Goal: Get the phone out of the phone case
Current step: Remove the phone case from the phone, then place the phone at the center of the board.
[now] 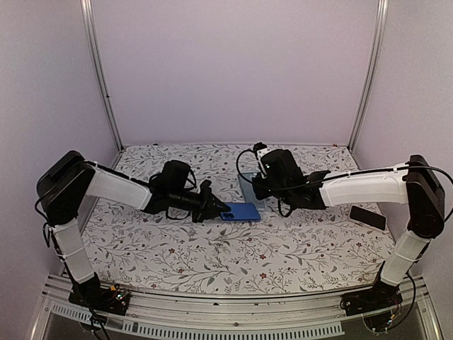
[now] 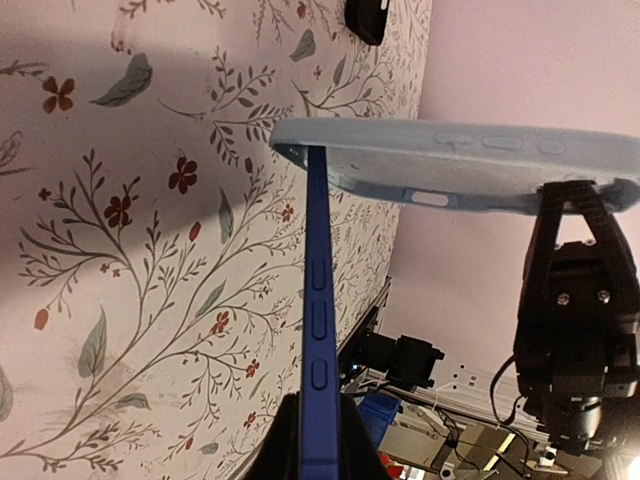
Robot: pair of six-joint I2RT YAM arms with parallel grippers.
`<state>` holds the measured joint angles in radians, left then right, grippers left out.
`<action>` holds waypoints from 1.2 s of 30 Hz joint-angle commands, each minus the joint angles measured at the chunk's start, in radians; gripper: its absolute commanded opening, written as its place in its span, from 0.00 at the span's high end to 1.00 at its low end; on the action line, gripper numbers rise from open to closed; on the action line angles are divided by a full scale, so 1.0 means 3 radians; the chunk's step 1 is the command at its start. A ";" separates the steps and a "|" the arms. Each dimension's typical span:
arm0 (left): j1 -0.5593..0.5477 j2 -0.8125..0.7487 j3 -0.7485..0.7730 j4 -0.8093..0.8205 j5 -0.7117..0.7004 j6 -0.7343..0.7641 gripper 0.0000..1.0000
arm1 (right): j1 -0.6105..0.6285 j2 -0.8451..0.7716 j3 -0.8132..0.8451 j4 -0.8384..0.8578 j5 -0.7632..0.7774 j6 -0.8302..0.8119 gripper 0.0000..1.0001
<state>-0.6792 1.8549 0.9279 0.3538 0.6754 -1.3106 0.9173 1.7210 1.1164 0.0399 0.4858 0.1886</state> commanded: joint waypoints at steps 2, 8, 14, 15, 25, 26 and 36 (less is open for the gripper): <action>0.0050 -0.0350 0.0265 -0.0456 -0.0067 0.0680 1.00 | -0.0277 -0.0135 0.0223 -0.0298 -0.0523 0.0075 1.00; 0.0059 -0.0559 0.0497 -0.1094 -0.0314 0.1389 1.00 | -0.0784 -0.0160 0.0417 -0.0618 -0.1141 -0.0027 1.00; 0.0060 -0.0664 0.0884 -0.1879 -0.0887 0.2170 1.00 | -0.1349 -0.0110 0.0555 -0.0900 -0.1831 -0.0062 1.00; 0.0060 -0.0651 0.0993 -0.2046 -0.1109 0.2337 1.00 | -0.1423 -0.0100 0.0585 -0.0943 -0.1935 -0.0077 1.00; 0.0075 -0.0155 0.1850 -0.2736 -0.3278 0.3718 1.00 | -0.2071 0.0008 0.0927 -0.1470 -0.2537 -0.0291 1.00; 0.0071 -0.0089 0.1904 -0.2737 -0.3410 0.3835 1.00 | -0.2134 0.0018 0.0975 -0.1528 -0.2595 -0.0303 1.00; 0.0027 0.0428 0.2001 -0.2157 -0.4470 0.5011 1.00 | -0.2641 0.0352 0.1402 -0.2053 -0.2868 -0.0542 1.00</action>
<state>-0.6674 1.9648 1.5127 -0.4385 -0.4980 -0.0013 0.1707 1.7744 1.4864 -0.4946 -0.3061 0.0662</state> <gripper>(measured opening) 0.076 0.054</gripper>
